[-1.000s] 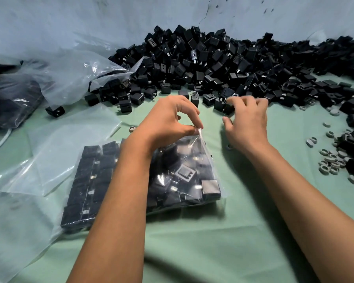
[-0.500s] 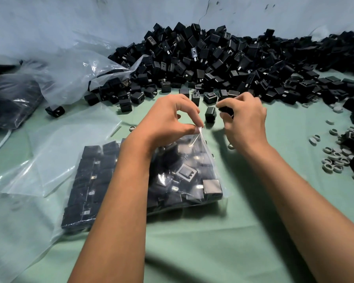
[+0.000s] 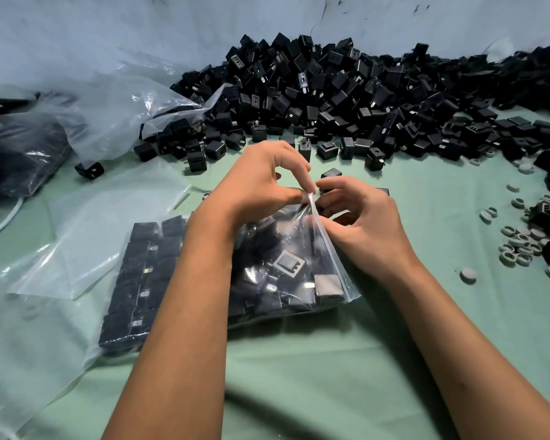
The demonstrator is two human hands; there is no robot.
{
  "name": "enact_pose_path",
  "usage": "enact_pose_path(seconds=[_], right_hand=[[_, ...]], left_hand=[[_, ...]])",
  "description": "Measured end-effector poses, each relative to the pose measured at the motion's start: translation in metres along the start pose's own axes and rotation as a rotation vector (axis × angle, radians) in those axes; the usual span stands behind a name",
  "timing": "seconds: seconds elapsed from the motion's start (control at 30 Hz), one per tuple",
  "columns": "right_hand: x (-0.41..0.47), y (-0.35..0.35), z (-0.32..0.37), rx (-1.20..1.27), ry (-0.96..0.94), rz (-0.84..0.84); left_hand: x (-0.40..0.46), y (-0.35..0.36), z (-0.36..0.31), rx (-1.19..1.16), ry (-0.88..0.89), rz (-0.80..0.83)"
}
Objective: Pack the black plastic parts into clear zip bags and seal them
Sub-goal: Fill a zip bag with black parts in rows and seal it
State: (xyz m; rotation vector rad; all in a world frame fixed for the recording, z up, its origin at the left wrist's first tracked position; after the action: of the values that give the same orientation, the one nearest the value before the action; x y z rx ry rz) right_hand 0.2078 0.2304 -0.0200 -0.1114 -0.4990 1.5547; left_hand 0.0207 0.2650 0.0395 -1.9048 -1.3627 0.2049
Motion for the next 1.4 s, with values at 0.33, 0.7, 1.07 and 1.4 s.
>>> enact_pose_path(seconds=[0.33, 0.7, 1.07, 1.4], right_hand=[[0.001, -0.001, -0.001, 0.173, 0.046, -0.029], [-0.004, 0.009, 0.006, 0.333, 0.077, 0.113], [0.012, -0.022, -0.022, -0.582, 0.143, -0.36], [0.01, -0.023, -0.02, -0.363, 0.252, -0.232]], left_hand=[[0.0, 0.001, 0.003, -0.012, -0.005, -0.008], [-0.001, 0.0, 0.001, -0.028, -0.009, -0.013], [-0.002, 0.0, 0.002, -0.048, -0.02, -0.01], [-0.003, -0.001, 0.002, -0.059, -0.025, -0.015]])
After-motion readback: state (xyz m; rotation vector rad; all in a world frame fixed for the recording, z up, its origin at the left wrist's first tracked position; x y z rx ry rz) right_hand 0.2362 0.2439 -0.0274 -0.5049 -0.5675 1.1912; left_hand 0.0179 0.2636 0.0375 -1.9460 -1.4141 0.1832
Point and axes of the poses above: each hand's wrist, its own x-axis towards the middle knuckle, its own y-axis out of the palm, z = x × y, the point moved 1 cm from there along x, towards the middle knuckle, and after that the axes turned 7 degrees about y, right-handed, at the moved point
